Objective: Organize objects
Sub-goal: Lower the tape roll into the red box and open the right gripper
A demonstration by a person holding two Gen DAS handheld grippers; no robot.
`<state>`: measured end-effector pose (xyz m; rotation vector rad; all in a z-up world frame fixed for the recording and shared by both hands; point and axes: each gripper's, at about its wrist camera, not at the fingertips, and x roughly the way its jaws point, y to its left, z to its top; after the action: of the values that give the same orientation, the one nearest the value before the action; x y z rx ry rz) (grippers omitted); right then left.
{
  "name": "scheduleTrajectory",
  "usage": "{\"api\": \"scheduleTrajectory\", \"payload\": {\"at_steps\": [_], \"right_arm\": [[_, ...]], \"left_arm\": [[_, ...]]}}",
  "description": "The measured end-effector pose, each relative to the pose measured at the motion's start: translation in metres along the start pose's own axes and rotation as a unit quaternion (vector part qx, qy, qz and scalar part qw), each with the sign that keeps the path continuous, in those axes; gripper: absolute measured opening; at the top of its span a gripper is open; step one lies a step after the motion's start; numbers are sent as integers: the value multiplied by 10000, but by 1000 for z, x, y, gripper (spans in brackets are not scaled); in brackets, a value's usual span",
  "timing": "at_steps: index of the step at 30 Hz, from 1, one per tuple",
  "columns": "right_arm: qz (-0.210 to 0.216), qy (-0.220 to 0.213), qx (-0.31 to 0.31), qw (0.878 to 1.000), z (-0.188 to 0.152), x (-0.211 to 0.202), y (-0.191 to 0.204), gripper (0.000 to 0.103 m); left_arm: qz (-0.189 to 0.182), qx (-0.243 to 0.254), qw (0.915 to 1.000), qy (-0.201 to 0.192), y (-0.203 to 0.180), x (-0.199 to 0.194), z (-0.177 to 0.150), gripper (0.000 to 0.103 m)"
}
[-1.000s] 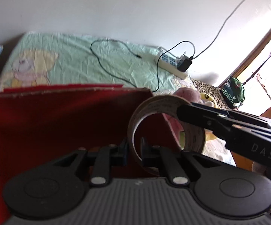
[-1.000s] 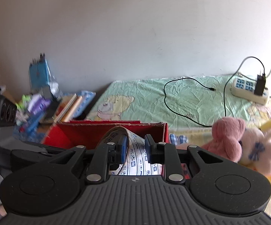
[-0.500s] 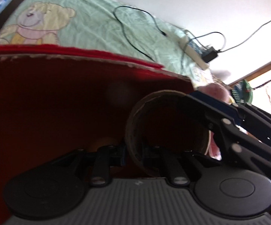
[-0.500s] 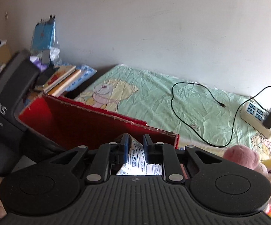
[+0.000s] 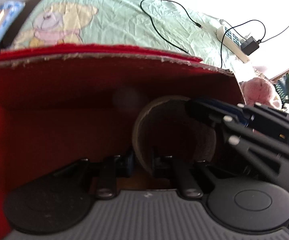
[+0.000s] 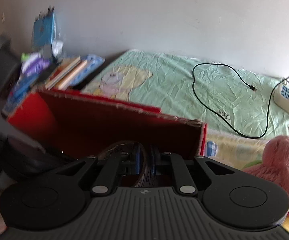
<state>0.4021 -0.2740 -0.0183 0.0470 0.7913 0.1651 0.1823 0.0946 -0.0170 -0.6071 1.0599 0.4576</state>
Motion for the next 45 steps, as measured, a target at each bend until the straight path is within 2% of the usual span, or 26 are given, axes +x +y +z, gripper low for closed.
{"api": "scheduleTrajectory", "payload": {"at_steps": [1,3,4,6,16,18,24,27,32,38,45], "right_arm": [[3,24,131,9999,0,0,-4,9],[46,-36,339,9994,0,-3,-9,4],[54,-58,382,9992,-1,-3,-10,4],[-23,-99,413,9991,-1,-5,-10,4],[-308,-393,778,9957,-9,-15,-16,6],[-342,-413,921,9943,-10,-18,-18,8],[-232,-434,1511,9873,-18,-31,-21,13],[-260,-465,1534,9867,-22,-39,-14,18],[-175,-539,1566,9860,-25,-51,-7,22],[-26,-551,1485,9874,-30,-65,1,22],[183,-553,1558,9861,-40,-82,0,22]], "left_arm": [[128,76,9999,-14,-3,1,-1,9],[281,204,9994,-90,-9,0,-2,28],[353,255,9989,-149,-11,-1,-2,29],[490,352,9980,-209,-15,-1,-4,26],[747,567,9942,-529,-24,-5,-10,26],[945,630,9915,-632,-26,-10,-12,26],[1392,727,9831,-937,-26,-31,-18,26],[1574,726,9800,-981,-25,-38,-24,28],[1803,659,9760,-1032,-27,-51,-35,33],[2184,639,9660,-1231,-32,-68,-50,41],[2475,545,9569,-1419,-45,-85,-69,42]]}}
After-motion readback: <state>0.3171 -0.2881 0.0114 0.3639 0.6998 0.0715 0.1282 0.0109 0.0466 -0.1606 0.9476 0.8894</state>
